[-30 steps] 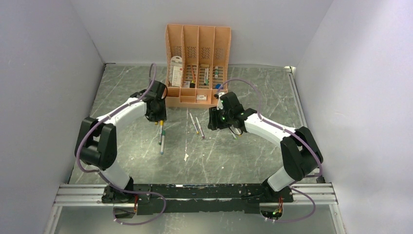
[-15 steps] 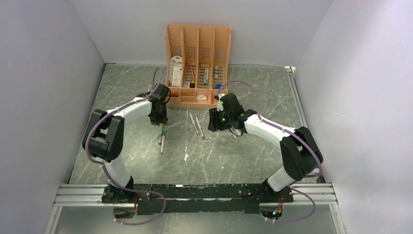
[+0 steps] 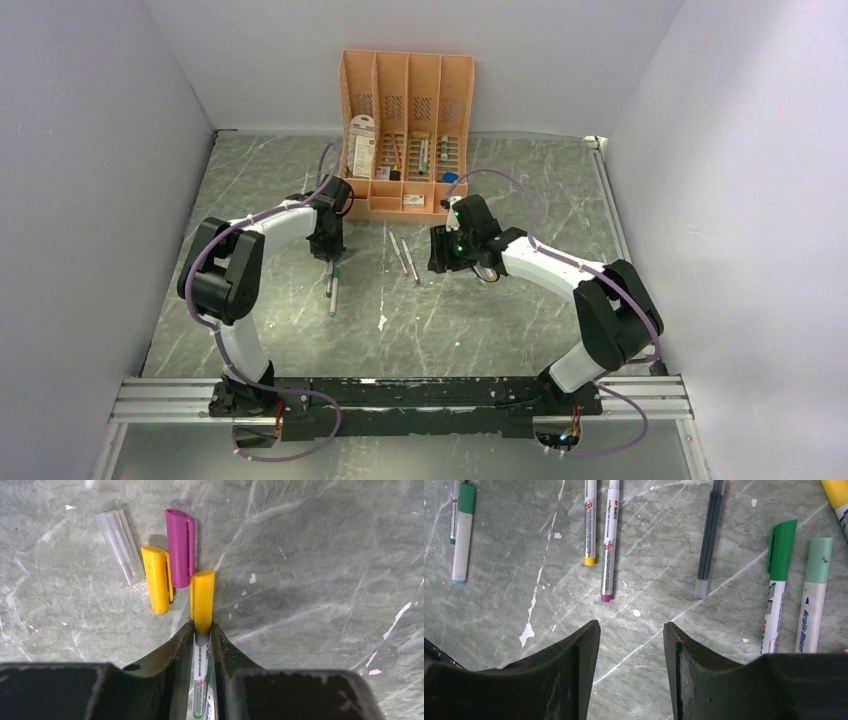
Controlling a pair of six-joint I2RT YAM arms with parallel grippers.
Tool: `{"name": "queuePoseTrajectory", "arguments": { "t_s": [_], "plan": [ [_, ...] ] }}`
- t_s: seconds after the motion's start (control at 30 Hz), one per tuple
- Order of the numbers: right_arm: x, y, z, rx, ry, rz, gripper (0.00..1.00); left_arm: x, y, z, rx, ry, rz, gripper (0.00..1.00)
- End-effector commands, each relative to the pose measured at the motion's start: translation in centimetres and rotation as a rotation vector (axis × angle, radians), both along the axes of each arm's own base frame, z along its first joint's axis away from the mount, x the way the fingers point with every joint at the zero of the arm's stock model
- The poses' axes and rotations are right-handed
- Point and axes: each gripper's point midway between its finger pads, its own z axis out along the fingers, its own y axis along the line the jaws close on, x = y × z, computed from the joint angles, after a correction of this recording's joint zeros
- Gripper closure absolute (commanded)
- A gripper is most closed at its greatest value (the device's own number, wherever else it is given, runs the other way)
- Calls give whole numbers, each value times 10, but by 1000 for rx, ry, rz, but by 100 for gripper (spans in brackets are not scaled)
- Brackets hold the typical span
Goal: Open the pen caps
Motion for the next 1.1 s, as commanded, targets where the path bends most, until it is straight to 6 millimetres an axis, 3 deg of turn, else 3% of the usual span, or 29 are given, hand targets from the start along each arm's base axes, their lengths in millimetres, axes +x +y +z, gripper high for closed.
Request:
{"name": "queuePoseTrajectory", "arguments": {
  "t_s": [0.0, 0.2, 0.37, 0.83, 0.97, 1.07],
  "plan": [
    [2, 3, 8, 24, -27, 4, 50, 0, -3, -13, 9, 3, -3, 72],
    [2, 2, 6, 21, -24, 6, 50, -6, -2, -18, 11, 14, -6, 74],
    [1, 3, 5, 23, -19, 4, 50, -9, -3, -9, 3, 9, -17, 82],
    [0, 8, 13, 60, -17, 12, 50, 1, -18, 95, -99, -153, -59, 83],
    [-5, 17, 24, 121, -23, 43, 50, 3, -39, 129, -229, -227, -98, 83],
    [-12, 31, 46, 228, -47, 104, 48, 2, -65, 156, -383, -299, -163, 83]
  ]
}}
